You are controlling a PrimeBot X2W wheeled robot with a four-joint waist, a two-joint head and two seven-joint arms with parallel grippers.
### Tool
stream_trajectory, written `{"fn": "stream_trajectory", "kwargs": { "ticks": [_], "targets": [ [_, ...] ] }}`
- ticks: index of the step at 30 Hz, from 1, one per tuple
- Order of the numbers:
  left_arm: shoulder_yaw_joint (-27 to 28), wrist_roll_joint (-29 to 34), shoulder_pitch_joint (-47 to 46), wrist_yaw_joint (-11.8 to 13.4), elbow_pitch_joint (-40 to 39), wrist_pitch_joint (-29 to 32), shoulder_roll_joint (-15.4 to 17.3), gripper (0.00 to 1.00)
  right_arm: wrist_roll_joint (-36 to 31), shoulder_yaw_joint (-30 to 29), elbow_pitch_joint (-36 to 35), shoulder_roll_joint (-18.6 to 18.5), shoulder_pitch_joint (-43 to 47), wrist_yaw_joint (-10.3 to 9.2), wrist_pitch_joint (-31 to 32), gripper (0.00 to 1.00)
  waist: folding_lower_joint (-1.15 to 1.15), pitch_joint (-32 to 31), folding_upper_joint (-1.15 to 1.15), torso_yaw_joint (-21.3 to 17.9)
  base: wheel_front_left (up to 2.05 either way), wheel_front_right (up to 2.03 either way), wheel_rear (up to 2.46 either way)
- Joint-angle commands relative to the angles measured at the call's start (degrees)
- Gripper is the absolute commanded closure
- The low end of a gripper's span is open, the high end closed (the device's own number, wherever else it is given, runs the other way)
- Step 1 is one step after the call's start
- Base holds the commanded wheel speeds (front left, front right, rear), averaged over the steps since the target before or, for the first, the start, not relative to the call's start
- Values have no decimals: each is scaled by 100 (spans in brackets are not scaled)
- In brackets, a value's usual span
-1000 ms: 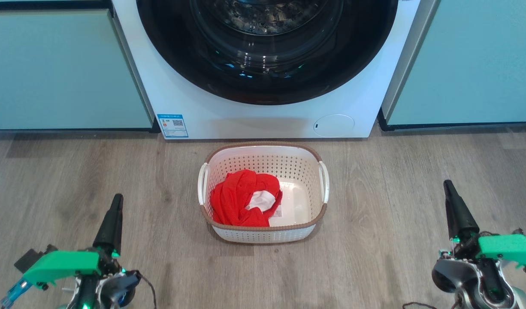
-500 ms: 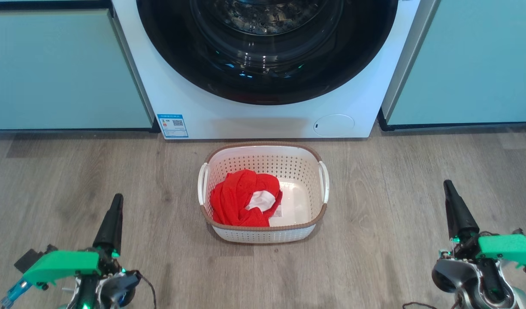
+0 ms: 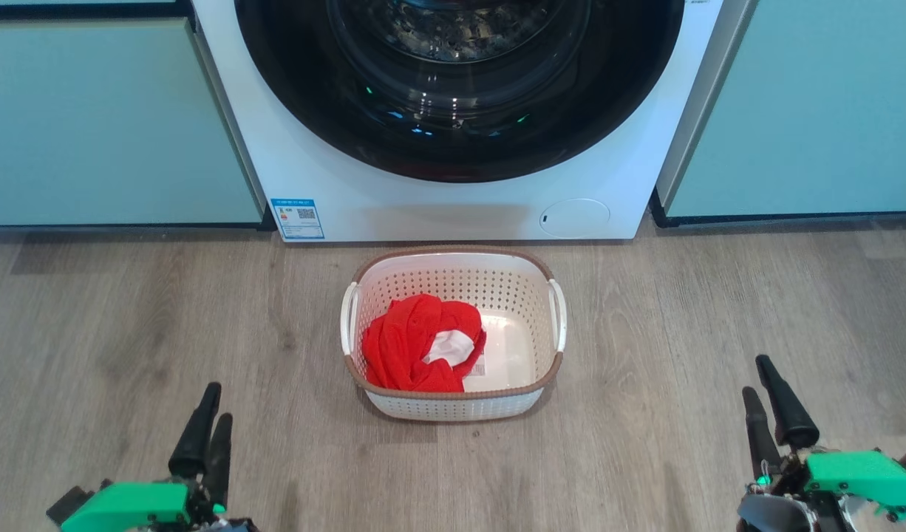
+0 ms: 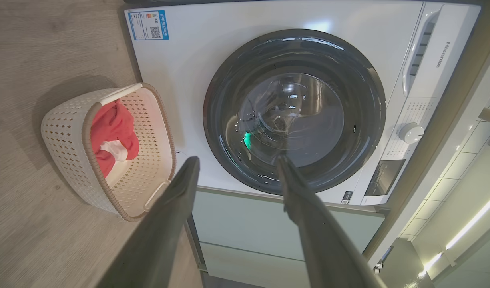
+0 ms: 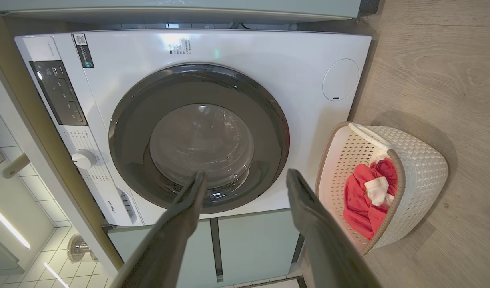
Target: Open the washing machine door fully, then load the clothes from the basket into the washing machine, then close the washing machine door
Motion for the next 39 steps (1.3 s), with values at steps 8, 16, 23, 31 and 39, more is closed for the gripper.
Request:
{"fn": "stream_trajectory", "kwargs": {
  "ticks": [8,16,23,31,39],
  "targets": [
    [86,85,-263,-11,-241,-150,33,0,-215,-1,-261,-41,-239,0,-185,0,0,-35,0,5,0,0,0],
    [233,358,-269,-15,-295,-285,39,0,-711,-98,-350,-44,-256,0,-320,0,0,-83,0,29,0,0,0],
    [373,713,-303,-18,-469,-402,44,0,-1466,-106,-620,-46,-345,0,-439,0,0,-115,0,50,0,0,0],
    [552,1209,-382,-22,-732,-536,50,0,-2381,-43,-1048,-49,-441,0,-573,0,0,-130,0,74,0,0,0],
    [843,1803,-490,-18,-1027,-670,56,0,-3309,-58,-1388,-52,-524,0,-709,0,0,-150,0,113,0,0,0]
  ]
}}
